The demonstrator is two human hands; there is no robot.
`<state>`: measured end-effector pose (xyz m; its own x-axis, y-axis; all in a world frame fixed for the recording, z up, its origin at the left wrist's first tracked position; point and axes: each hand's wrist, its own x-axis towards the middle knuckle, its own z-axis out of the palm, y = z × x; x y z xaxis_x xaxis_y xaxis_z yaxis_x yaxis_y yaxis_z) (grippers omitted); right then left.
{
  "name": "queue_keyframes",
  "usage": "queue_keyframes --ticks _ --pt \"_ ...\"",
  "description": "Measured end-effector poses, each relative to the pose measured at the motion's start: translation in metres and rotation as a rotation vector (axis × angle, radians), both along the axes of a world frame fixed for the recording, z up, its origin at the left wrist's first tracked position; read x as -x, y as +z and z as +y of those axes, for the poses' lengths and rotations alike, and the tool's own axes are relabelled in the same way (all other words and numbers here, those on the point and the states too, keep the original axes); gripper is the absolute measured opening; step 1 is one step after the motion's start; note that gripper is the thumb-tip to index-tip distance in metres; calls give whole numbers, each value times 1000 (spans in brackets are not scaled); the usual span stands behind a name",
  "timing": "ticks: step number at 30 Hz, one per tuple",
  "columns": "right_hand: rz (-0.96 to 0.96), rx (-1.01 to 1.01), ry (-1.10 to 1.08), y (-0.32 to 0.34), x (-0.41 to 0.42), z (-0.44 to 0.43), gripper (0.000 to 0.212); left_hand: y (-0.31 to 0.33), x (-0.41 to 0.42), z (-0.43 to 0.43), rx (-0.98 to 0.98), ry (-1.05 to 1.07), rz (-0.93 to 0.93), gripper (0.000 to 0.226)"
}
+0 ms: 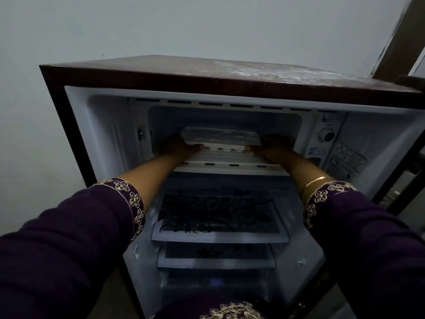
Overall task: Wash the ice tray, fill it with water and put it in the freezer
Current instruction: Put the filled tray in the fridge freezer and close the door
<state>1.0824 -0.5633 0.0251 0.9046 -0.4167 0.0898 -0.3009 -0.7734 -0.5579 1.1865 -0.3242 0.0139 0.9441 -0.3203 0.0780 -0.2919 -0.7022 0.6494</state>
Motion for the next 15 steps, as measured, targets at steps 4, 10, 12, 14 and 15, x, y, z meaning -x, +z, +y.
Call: queue_keyframes --ticks 4,10,12,14,15 --pt "41 -8 -9 0 -3 -1 39 0 -4 -2 -4 -1 -4 86" --pt "97 -61 -36 2 -15 -6 35 1 -12 -5 27 -10 39 84" --pt "86 -118 -36 4 -18 -5 32 2 -14 -6 29 -12 34 79" --pt "75 -173 -44 5 -19 -6 30 4 -15 -6 6 -17 23 77" --pt "78 -194 -46 6 -20 -6 27 4 -16 -6 -2 -26 18 77"
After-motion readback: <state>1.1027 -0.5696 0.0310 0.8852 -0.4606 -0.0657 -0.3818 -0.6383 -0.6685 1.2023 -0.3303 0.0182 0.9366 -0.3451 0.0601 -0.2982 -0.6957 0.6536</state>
